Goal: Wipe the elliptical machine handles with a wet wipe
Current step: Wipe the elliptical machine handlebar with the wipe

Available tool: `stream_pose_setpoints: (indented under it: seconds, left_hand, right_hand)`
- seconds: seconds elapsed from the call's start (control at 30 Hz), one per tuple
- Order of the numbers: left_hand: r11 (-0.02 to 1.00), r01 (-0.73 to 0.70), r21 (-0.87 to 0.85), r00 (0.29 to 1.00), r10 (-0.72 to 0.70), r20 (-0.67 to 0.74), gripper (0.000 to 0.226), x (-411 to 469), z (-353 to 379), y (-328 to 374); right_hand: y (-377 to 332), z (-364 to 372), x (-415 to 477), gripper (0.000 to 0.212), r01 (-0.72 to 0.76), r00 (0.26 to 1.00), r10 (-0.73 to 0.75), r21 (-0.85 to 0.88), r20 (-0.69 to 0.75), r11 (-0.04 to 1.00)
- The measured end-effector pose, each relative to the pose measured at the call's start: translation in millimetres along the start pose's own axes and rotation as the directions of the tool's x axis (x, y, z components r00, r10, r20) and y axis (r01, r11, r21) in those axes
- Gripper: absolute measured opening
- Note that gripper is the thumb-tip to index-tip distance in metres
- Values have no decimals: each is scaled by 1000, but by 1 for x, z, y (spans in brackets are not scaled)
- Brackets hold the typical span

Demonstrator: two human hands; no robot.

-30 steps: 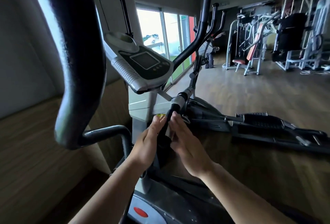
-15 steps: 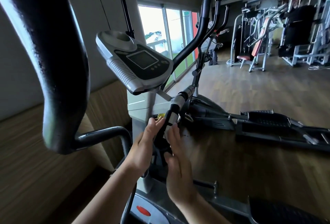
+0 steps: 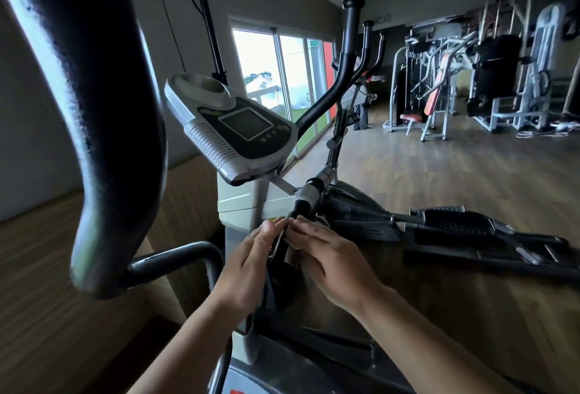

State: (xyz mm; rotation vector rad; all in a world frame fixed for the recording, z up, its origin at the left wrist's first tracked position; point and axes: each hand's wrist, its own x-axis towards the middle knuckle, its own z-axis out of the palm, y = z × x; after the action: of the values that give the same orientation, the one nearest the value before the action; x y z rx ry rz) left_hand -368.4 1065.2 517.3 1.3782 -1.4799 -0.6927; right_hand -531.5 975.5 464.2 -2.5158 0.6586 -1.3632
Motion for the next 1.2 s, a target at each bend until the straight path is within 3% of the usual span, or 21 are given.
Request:
stream_pose_setpoints:
  seconds: [0.07,0.13,0.17,0.23,0.3,0.4,0.47,0.5,0.6,0.67,0.77,0.8,0.87,0.97,1.1,1.2]
  left_hand:
    - [997,-41,64,999,42,-12,64,12,0,3]
    - [985,-62,159,998,64,-10,69,30,4,9]
    - [969,-76,235,997,79,-6,69,40,7,14]
    - [912,-96,399,995,96,20,65,60,15,24]
    - [836,-108,538,994,92,57,65,81,23,34]
    - [765,-150,627,989,106,108,60,111,39,44]
    - [731,-131,670,991,82,104,53,131,47,49]
    - [712,-108,694,993,45,108,55,139,48,52]
    - [582,-104,807,988,-35,153,58,161,47,50]
    - [616,-57,785,974,-138,179,50,176,43,41]
    - [649,44,759,967,-219,130,43,191,42,32]
    - [619,25,785,966,-216,140,45,195,39,27]
    - [469,-95,878,980,-109,164,75,194,40,24]
    - [379,-136,915,975,-113,192,94,195,43,20]
    - [406,-123,905,985,-62,162,104,193,41,20]
    - [350,-204,914,970,-52,237,81,192,41,20]
  right_hand:
    - [3,1,2,38,-33,994,43,100,-97,994]
    - [7,-3,10,27,-239,934,317,371,-165,897]
    - [13,-7,15,22,-332,879,463,553,-113,764]
    - [28,-15,25,16,-388,802,594,808,59,443]
    - [46,-26,35,20,-371,766,632,884,117,285]
    - [78,-37,52,37,-345,705,702,913,98,219]
    - [104,-38,67,39,-385,697,716,865,44,322]
    - [117,-39,75,39,-415,707,707,795,-25,443]
    - [147,-40,102,25,-415,825,525,405,-210,815]
    - [161,-40,116,25,-377,891,411,192,-192,906]
    - [178,-30,126,32,-282,958,284,-47,36,958]
    - [179,-26,123,36,-264,956,268,-45,118,963]
    - [178,-20,110,48,-187,958,181,5,224,982]
    - [186,-26,105,60,-46,947,31,38,321,998]
    - [209,-31,130,51,-207,931,198,-2,305,978]
    - [187,-15,101,61,-135,961,98,129,260,982]
